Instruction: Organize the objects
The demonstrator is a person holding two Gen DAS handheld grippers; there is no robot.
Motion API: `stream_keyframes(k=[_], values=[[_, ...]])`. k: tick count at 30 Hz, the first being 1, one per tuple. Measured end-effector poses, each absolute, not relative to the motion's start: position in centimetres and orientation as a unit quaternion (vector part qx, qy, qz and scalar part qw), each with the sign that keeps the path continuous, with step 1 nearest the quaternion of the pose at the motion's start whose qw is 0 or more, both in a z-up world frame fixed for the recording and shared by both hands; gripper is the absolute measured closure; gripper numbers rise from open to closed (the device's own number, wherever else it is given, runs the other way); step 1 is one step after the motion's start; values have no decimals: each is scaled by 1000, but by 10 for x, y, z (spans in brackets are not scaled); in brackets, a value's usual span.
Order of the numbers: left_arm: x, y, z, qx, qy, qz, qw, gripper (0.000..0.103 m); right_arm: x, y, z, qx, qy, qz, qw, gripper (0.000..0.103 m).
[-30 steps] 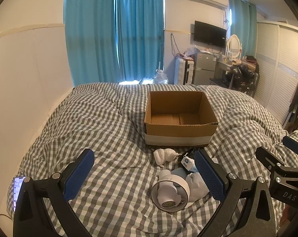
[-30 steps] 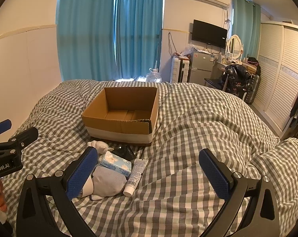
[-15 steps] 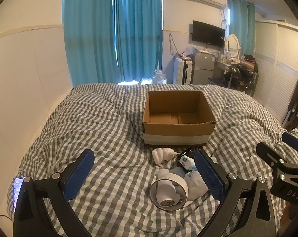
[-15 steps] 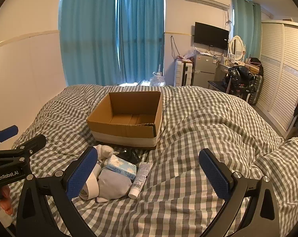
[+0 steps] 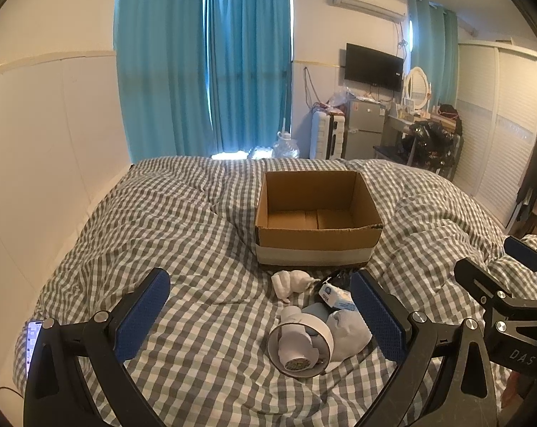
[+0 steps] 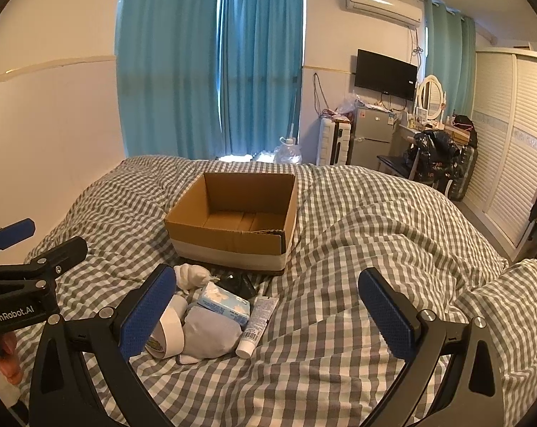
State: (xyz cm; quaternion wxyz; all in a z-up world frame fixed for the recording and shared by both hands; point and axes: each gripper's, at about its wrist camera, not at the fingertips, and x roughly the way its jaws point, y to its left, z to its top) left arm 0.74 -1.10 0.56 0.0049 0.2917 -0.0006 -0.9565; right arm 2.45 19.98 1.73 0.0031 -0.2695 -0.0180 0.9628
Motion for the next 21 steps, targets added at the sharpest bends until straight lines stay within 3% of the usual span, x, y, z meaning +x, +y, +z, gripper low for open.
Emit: stream_keyframes(k=[21], values=[[-9,3,-33,343,-19,-939,-15,0,12,202,-2,-305,-22,952,-2,0]])
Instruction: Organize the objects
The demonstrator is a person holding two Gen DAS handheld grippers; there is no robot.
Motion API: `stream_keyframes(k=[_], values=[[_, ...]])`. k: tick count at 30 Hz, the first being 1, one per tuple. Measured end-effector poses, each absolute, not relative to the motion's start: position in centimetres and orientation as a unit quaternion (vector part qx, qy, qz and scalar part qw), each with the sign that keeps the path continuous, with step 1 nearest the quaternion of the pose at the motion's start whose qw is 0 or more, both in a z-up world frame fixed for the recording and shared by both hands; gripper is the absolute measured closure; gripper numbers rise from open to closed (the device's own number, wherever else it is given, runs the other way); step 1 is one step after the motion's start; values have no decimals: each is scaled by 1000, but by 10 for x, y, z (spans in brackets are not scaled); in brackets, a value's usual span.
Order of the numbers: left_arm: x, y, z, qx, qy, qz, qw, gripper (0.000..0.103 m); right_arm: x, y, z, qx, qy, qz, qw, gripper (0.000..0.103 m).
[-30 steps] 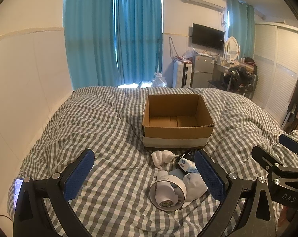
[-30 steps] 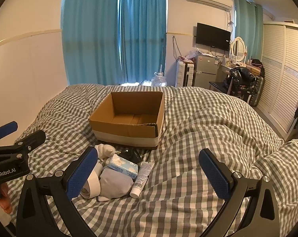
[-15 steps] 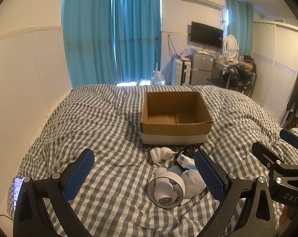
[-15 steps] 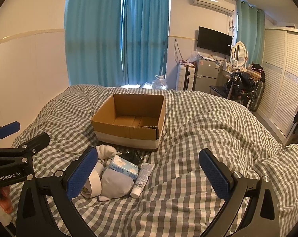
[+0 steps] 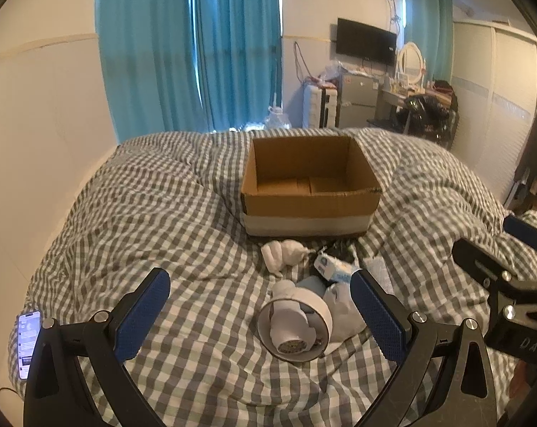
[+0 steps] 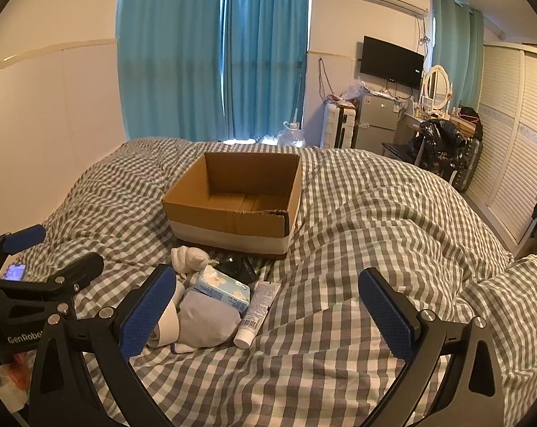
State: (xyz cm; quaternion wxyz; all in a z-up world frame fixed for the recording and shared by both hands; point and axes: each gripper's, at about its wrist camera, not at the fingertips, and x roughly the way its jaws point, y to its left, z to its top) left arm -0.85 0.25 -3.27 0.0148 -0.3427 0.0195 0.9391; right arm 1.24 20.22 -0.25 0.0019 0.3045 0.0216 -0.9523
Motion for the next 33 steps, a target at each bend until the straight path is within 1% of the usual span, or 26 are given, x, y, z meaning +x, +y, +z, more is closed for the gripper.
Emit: stream_keyframes(k=[13,23,25,28,29,30,33], values=[[-29,18,-89,-426,26,903,56,0,-8,211,-32,345,20,-938,-6,0],[-57,16,-128,-485,-3,872,73,0,-27,214,-54,371,12,-929,-4,0],[-60,15,-134,-493,-8,867,79,2,-31,215,-58,376,9,-927,-4,0],[-65,14,-141,-503,-17,859,88,11,-38,214,-65,386,7,-922,-1,0],[-67,13,-144,-508,-23,856,94,17,-40,213,-68,391,8,-921,1,0],[-67,12,-145,-511,-28,854,100,19,-41,213,-70,393,8,-919,2,1],[-67,12,-143,-507,-30,855,103,19,-45,210,-74,402,10,-916,8,1]])
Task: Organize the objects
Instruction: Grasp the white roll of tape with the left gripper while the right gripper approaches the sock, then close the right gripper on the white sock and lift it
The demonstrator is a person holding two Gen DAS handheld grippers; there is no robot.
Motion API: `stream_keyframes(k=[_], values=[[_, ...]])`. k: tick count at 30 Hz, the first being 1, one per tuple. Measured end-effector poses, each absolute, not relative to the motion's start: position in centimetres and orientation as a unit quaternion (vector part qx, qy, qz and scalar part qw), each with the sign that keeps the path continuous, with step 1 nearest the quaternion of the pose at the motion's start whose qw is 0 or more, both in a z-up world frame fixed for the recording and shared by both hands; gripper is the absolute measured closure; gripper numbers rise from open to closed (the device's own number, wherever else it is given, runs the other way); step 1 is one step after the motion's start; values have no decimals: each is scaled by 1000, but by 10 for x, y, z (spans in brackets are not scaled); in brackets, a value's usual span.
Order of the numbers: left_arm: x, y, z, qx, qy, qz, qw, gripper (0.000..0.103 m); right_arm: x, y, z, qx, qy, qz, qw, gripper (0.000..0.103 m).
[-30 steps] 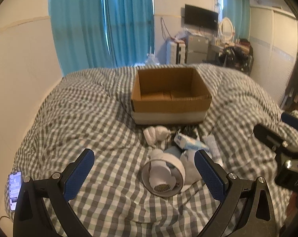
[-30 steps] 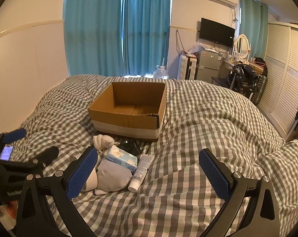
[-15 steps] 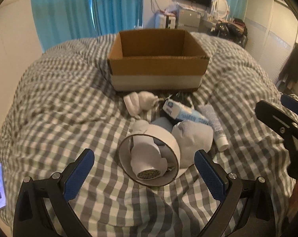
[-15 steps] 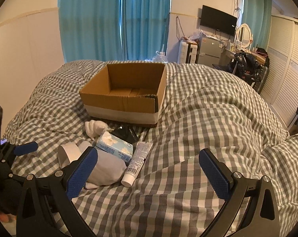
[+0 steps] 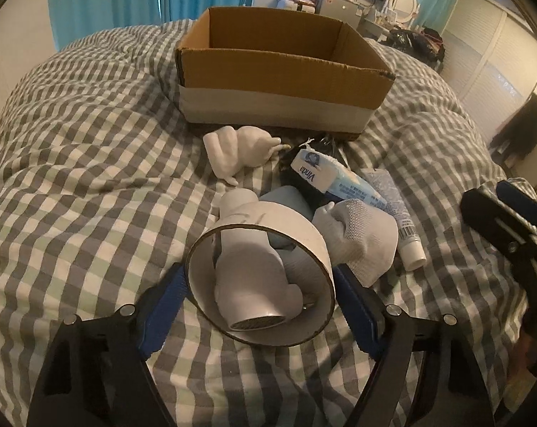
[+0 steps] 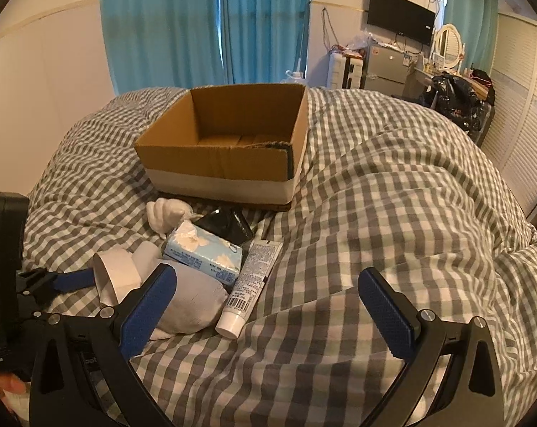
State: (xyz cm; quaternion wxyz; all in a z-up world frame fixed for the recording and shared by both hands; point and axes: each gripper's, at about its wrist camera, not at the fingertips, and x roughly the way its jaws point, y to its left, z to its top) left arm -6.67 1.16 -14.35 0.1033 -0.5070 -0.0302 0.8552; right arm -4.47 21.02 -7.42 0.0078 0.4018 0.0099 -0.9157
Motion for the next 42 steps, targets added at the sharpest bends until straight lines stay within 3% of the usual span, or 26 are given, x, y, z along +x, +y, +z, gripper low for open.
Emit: stream_keyframes(k=[11,19,22,23,27,42], values=[[-53,-5,-89,-448,9,889,90,20,-51,201,-72,405,2,-914,30,2],[-64,-37,-86,-442,0,896,43,20,-61,172,-85,428,35,-901,53,3],[-67,-41,-93,-449,-2,893,39,20,-69,158,-99,454,51,-887,66,11],[-66,-43,-94,-448,-2,893,41,20,-72,152,-106,466,59,-880,74,17],[-64,-42,-97,-445,3,894,45,20,-78,140,-126,492,73,-863,88,25],[-56,-38,-94,-438,2,898,47,20,-66,136,-118,473,83,-871,99,41]])
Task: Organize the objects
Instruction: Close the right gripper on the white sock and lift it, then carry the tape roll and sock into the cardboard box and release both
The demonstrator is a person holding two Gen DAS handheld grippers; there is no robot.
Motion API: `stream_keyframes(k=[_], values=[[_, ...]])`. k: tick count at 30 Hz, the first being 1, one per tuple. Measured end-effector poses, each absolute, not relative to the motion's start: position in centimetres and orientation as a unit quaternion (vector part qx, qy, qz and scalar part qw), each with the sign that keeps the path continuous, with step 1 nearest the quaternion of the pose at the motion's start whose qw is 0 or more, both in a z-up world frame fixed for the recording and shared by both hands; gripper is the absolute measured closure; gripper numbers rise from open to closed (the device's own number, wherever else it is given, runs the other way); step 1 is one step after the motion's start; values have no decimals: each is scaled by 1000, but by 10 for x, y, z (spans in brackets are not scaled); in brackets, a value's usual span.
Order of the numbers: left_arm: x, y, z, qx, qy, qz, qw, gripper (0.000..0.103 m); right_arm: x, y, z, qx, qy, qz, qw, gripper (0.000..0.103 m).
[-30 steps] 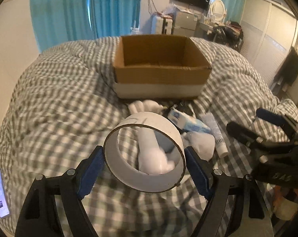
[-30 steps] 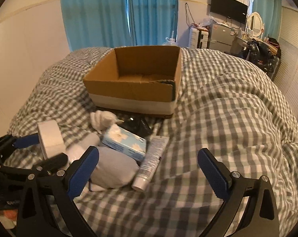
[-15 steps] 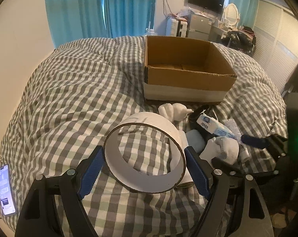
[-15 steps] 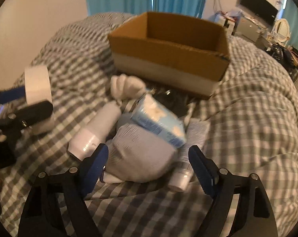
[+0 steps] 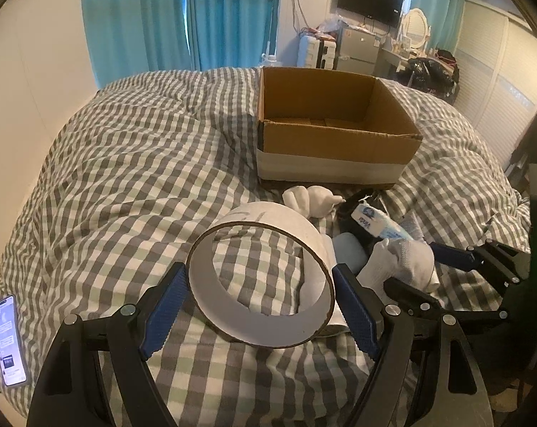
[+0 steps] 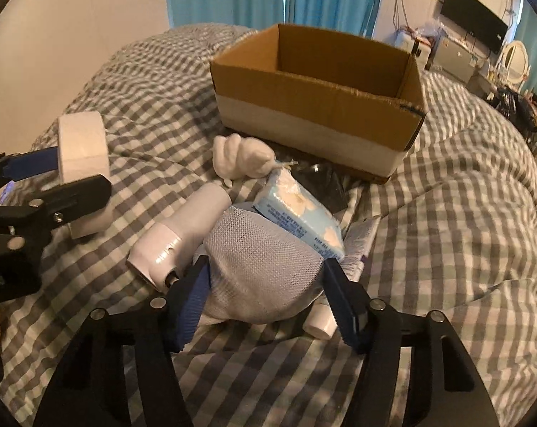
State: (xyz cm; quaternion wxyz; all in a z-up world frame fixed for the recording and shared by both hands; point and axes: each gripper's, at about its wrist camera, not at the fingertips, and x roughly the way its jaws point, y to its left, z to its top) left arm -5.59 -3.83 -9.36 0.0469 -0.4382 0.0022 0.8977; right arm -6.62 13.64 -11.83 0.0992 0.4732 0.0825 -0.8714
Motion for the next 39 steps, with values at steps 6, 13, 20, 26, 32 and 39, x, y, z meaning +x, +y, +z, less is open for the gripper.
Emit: stream_keyframes(k=[6,13,20,26,32,39], values=[[-40,-34,-76,-419,12,907,50,20,-48,137,-93,437,93,-890,95,43],[-25,-30,-55,-397,16,916,55,20,-31,143,-64,401,89,-908,86,43],[-27,-25,-42,-395,11,916,66,20,-18,147,-29,357,106,-925,69,43],[-51,-20,-19,-383,20,920,74,20,-25,157,12,319,113,-939,63,43],[-93,-15,18,-360,36,930,72,20,-54,164,52,287,127,-948,54,43],[-153,-6,48,-338,45,937,73,20,-113,166,83,272,131,-952,45,43]])
